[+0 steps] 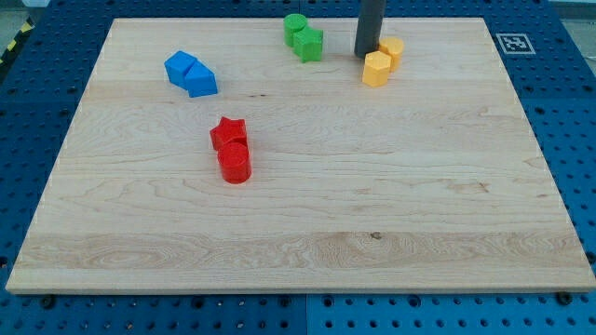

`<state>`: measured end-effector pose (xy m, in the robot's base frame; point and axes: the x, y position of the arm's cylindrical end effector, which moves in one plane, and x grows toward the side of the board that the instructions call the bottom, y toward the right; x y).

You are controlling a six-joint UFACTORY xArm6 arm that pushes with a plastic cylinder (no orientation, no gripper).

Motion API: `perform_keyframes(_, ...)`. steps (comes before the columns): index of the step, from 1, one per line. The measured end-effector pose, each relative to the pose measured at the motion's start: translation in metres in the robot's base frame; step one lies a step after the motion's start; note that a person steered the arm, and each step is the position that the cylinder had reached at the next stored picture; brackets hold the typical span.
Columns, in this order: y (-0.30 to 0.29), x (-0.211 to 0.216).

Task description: Slightly move the heart to the right side of the hexagon

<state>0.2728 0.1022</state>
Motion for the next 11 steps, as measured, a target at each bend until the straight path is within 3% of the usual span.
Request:
perform_keyframes(4, -0.007, -0.034)
perform_keyframes(9, 0.053, -0.006)
perform_keyframes(11, 0.051, -0.001)
